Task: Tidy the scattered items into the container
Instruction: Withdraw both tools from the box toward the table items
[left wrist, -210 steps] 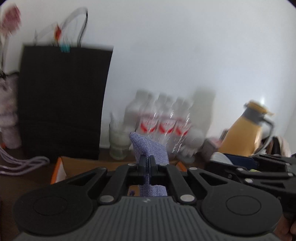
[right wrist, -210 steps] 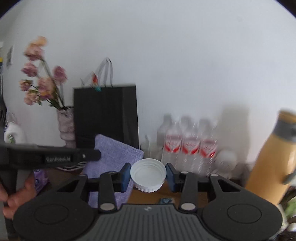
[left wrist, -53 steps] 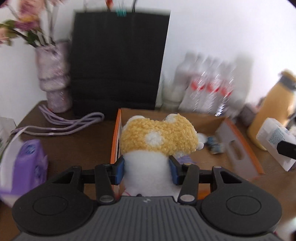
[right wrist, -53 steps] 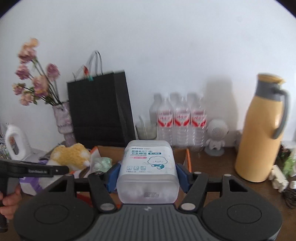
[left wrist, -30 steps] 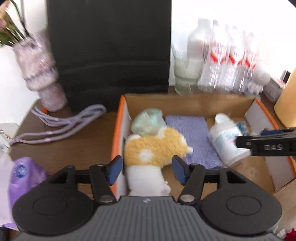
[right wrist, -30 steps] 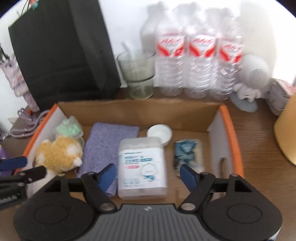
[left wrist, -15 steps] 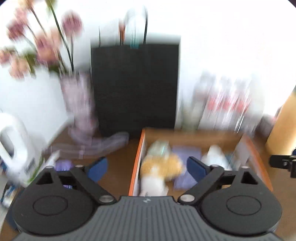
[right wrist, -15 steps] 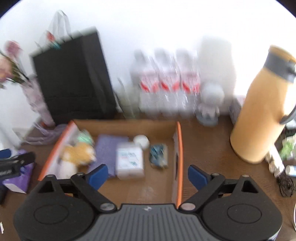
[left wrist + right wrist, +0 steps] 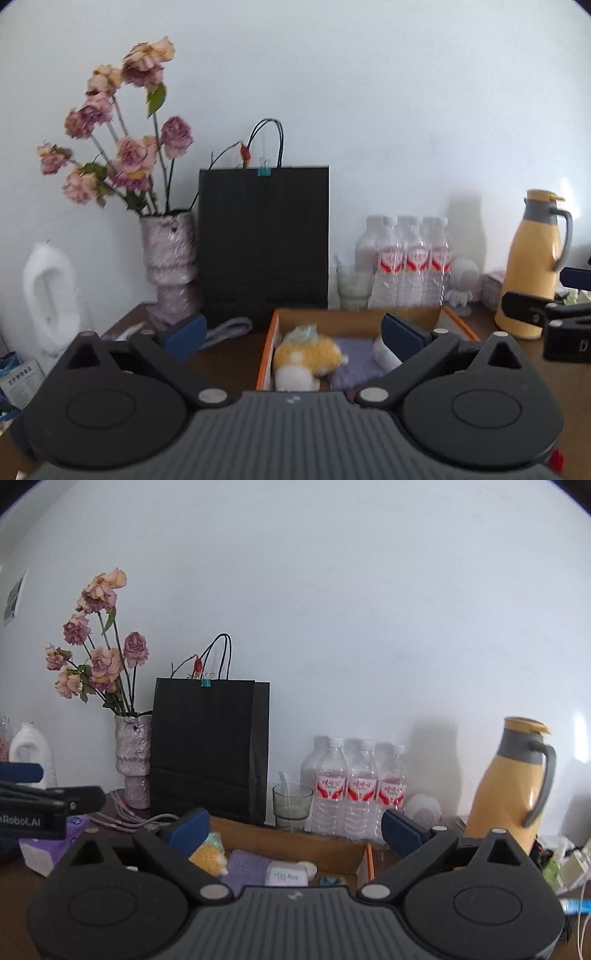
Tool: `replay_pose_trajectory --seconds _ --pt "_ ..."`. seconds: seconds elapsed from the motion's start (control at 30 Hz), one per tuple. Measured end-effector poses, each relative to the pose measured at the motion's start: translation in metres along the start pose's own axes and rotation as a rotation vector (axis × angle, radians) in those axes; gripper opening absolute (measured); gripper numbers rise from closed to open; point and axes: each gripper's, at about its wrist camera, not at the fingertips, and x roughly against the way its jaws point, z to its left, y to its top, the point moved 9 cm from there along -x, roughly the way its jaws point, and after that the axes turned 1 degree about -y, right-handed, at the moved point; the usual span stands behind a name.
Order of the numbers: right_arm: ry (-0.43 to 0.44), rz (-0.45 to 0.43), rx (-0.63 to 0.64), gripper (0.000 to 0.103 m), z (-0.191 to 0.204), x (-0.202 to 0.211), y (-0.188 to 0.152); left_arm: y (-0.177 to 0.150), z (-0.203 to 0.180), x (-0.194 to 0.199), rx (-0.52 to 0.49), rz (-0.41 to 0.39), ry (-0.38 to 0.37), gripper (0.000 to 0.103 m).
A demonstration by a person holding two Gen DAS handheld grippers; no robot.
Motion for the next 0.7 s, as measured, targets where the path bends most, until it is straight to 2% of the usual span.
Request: replay_pose_trajectory --seconds 0.07,0.17,0.27,0.33,0.4,0.5,0.63,0.7 --pt "0.017 0.030 -0.021 0.100 0.004 0.030 -0.024 -0.030 0.003 0.028 0.018 -0.002 -0.025 0.103" --pt "0.063 0.098 -0.042 0.101 0.008 0.070 -0.079 -0.082 0.006 0.058 0.018 0.014 -0.074 0.103" --pt "0.112 0.209 -0.051 0.097 0.016 0.083 -0.133 -0.121 0.003 0.053 -0.005 0.110 -0.104 0.103" --pt "0.138 0.284 -0.063 0.084 0.018 0.074 -0.155 -0.126 0.000 0.038 -0.019 0.142 -0.117 0.096" --pt "0.128 0.317 -0.082 0.077 0.014 0.059 -0.162 -0.123 -0.005 0.020 -0.026 0.158 -0.133 0.083" --pt "0.110 0.337 -0.149 0.071 0.003 0.032 -0.159 -0.116 -0.024 -0.001 -0.059 0.166 -0.205 0.079" --pt "0.113 0.370 -0.229 0.066 -0.011 0.001 -0.159 -0.113 -0.052 -0.021 -0.103 0.169 -0.262 0.079" --pt "0.123 0.397 -0.256 0.058 -0.013 -0.014 -0.165 -0.118 -0.064 -0.027 -0.100 0.183 -0.289 0.079"
